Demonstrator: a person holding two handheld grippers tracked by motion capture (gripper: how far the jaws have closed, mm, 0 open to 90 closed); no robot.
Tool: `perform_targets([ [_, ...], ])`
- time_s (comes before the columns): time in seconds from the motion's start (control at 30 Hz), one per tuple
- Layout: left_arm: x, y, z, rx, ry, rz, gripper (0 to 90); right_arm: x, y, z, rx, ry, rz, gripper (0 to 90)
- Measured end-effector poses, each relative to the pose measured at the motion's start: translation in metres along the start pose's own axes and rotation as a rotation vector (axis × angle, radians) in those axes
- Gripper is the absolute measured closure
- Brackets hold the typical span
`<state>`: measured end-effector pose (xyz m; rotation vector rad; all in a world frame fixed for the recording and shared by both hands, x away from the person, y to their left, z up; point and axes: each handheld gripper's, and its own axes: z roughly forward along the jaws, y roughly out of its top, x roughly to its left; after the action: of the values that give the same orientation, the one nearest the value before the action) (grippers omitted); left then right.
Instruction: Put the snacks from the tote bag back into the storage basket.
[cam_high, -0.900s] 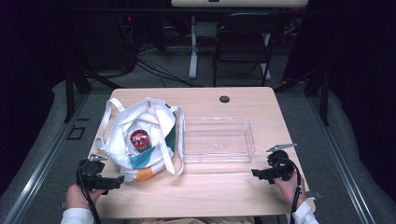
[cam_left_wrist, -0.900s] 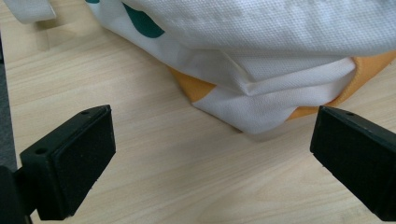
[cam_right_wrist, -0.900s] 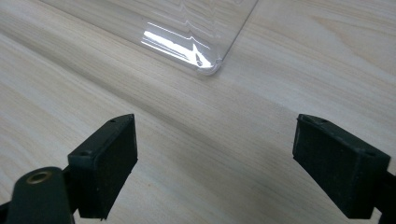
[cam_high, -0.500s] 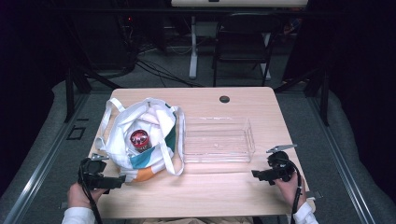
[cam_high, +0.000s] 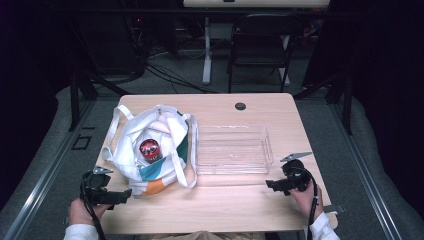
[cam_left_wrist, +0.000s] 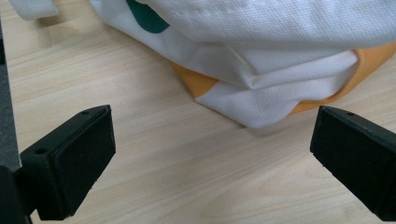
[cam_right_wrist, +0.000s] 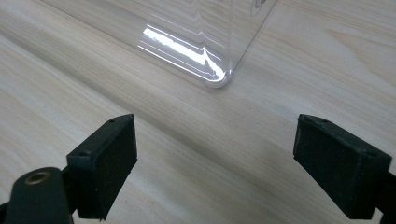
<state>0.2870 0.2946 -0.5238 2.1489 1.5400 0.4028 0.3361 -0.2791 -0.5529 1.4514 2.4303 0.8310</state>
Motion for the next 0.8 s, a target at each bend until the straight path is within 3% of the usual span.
perform_targets([
  [0.23,-0.001,-0.001,-0.004,-0.015,0.003,0.008,0.1,0.001,0.000,0.000,-0.001,-0.016,-0.014,11.1],
  [0.47,0.003,-0.002,-0.012,-0.051,-0.003,-0.017,0.1,0.001,0.000,0.002,-0.005,-0.013,-0.007,9.7],
  [0.8,-0.005,0.007,-0.026,-0.089,0.004,0.007,0.1,0.002,0.000,0.004,-0.003,-0.009,-0.014,9.0],
])
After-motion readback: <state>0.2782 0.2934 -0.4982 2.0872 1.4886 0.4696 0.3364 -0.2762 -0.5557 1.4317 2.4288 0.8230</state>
